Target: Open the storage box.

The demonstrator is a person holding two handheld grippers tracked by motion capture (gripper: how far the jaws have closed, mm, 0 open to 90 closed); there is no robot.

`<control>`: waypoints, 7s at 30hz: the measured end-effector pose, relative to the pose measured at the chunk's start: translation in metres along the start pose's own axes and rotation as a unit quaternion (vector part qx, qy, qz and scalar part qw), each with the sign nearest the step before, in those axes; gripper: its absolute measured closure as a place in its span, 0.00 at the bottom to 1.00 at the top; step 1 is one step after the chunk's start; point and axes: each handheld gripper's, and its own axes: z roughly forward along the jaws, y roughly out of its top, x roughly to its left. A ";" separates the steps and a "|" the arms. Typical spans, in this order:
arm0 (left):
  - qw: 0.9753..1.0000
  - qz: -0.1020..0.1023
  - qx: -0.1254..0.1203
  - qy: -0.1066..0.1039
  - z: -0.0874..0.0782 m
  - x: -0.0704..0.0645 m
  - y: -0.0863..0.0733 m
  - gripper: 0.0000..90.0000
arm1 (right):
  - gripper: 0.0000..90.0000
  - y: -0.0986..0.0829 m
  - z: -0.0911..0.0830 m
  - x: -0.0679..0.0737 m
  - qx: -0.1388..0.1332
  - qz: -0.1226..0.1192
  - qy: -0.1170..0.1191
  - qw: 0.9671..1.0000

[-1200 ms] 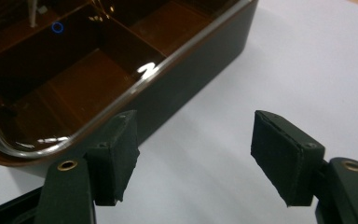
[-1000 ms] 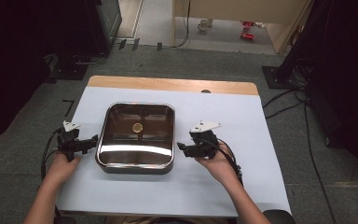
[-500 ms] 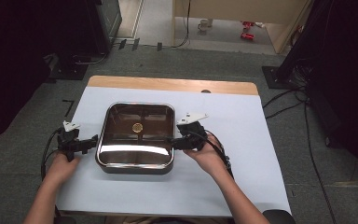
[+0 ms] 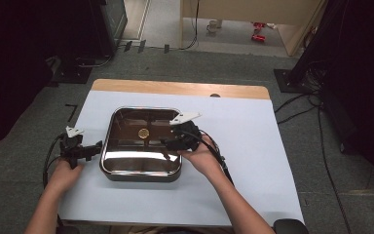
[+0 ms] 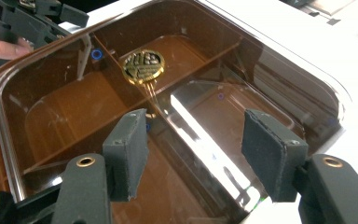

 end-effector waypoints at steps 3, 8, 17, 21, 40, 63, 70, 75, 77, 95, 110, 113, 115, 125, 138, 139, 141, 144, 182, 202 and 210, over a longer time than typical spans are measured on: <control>1.000 0.000 0.000 0.000 0.000 0.000 0.000 0.13 | 0.46 0.005 0.007 0.003 0.000 -0.004 0.003 1.000; 1.000 0.001 0.000 0.000 0.000 0.000 0.000 0.13 | 0.48 0.011 0.018 0.009 0.002 -0.009 0.008 1.000; 1.000 0.001 0.000 0.001 0.000 0.000 0.000 0.13 | 0.50 0.020 0.041 0.019 0.004 -0.016 0.020 1.000; 1.000 0.001 -0.001 0.000 0.000 0.000 0.000 0.13 | 0.51 0.022 0.050 0.024 0.006 -0.019 0.026 0.999; 1.000 0.001 -0.001 0.001 0.000 0.000 0.000 0.13 | 0.65 0.025 0.067 0.031 0.016 -0.040 0.018 0.999; 1.000 0.001 -0.001 0.000 0.000 0.000 0.000 0.13 | 0.65 0.041 0.047 0.031 0.019 -0.039 0.023 0.999; 1.000 0.001 0.001 0.000 0.000 0.000 0.000 0.13 | 0.65 0.043 0.030 0.028 0.019 -0.046 0.020 0.999; 1.000 0.001 0.001 0.000 0.000 0.000 0.000 0.13 | 0.65 0.041 0.014 0.022 0.012 -0.040 0.022 0.999; 1.000 0.001 0.001 0.000 0.000 0.000 0.000 0.13 | 0.65 0.039 0.006 0.018 0.011 -0.037 0.022 0.999; 1.000 0.001 0.000 0.000 0.000 0.000 0.000 0.13 | 0.65 -0.001 -0.060 -0.018 -0.005 -0.001 -0.007 1.000; 1.000 0.001 0.000 0.000 0.000 0.000 0.000 0.13 | 0.65 -0.050 -0.098 -0.057 -0.004 0.033 -0.057 0.998; 1.000 0.001 0.000 0.000 0.000 0.000 0.000 0.13 | 0.65 -0.058 -0.103 -0.068 -0.005 0.046 -0.067 0.997; 1.000 0.001 0.000 0.000 0.000 0.000 0.000 0.13 | 0.65 -0.064 -0.106 -0.075 -0.007 0.053 -0.076 0.996; 1.000 0.001 0.000 0.000 0.000 0.000 0.000 0.13 | 0.65 -0.089 -0.111 -0.111 -0.002 0.093 -0.112 0.989; 1.000 0.001 0.000 0.000 0.000 0.000 0.000 0.13 | 0.65 -0.106 -0.094 -0.146 0.006 0.117 -0.139 0.983; 1.000 0.001 0.000 0.000 0.000 0.000 0.000 0.13 | 0.65 -0.107 -0.092 -0.148 0.007 0.118 -0.142 0.983; 1.000 0.001 0.000 0.000 0.000 0.000 0.000 0.13 | 0.65 -0.109 -0.086 -0.154 0.011 0.123 -0.150 0.981; 1.000 0.001 0.000 0.000 0.000 0.000 0.000 0.13 | 0.65 -0.111 -0.078 -0.159 0.016 0.128 -0.159 0.979; 1.000 0.001 0.000 0.000 0.000 0.000 0.000 0.13 | 0.46 -0.107 -0.083 -0.145 0.001 0.145 -0.133 0.980; 1.000 0.001 0.000 0.000 0.000 0.000 0.000 0.13 | 0.39 -0.108 -0.093 -0.082 -0.027 0.101 -0.087 0.991; 1.000 0.001 0.000 0.000 0.000 0.000 0.000 0.13 | 0.37 -0.116 -0.087 -0.061 -0.019 0.078 -0.057 0.995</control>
